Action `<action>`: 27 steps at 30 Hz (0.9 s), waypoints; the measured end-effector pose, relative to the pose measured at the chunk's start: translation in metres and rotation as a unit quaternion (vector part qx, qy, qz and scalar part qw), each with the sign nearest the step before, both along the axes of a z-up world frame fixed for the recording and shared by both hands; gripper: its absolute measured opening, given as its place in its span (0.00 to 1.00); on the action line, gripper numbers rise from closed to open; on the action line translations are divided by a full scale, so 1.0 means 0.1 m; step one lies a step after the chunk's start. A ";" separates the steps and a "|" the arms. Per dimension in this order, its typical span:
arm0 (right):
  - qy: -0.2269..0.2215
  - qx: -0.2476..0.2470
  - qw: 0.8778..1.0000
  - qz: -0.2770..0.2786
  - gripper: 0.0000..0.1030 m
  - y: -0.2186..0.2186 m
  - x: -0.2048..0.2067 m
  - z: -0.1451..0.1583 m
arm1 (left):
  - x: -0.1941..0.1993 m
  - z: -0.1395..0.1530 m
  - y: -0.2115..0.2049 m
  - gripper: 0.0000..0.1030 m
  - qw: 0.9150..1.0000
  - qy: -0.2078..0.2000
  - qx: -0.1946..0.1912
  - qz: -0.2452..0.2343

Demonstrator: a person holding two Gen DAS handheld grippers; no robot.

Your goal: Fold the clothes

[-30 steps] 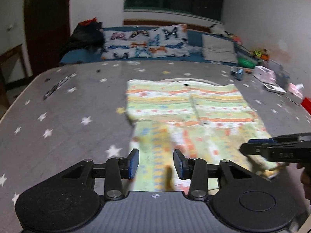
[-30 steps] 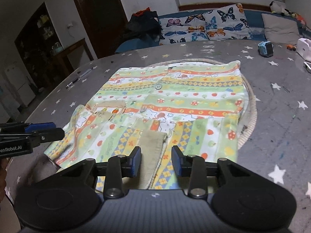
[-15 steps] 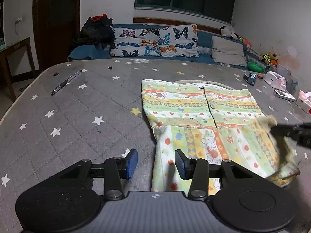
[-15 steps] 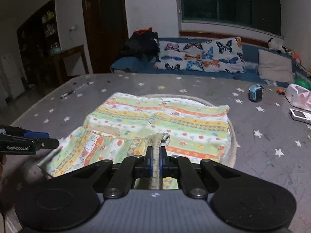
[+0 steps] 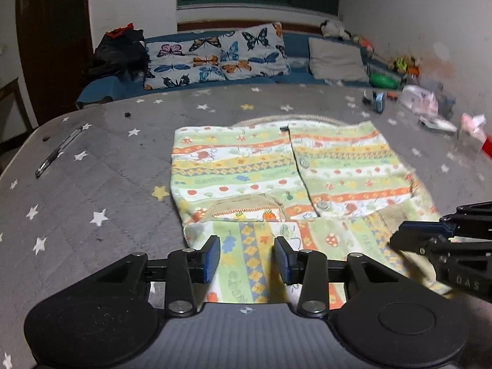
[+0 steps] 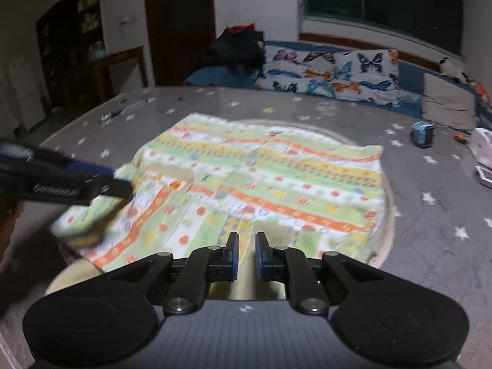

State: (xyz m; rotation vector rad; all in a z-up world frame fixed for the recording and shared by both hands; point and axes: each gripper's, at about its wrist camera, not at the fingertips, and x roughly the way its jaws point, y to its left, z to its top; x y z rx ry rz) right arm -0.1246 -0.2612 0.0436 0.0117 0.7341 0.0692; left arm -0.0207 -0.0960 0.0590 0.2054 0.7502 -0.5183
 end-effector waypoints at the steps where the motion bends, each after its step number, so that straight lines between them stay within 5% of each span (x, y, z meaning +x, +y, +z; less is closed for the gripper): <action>1: 0.005 0.000 1.000 0.001 0.14 0.00 0.01 -0.03 | 0.00 -0.03 -0.02 0.41 1.000 -0.002 0.008 -0.003; 12: 0.011 -0.018 0.999 0.034 0.21 0.01 -0.27 -0.01 | -0.39 0.12 0.07 0.41 0.999 0.002 0.010 -0.031; 17: 0.001 -0.038 0.998 0.051 0.34 0.05 -0.40 0.03 | -0.75 0.21 0.12 0.46 0.998 0.022 0.021 -0.047; 27: -0.006 -0.116 0.989 0.089 0.42 0.06 -0.83 0.13 | -0.88 0.10 0.10 0.49 0.995 0.096 -0.002 -0.040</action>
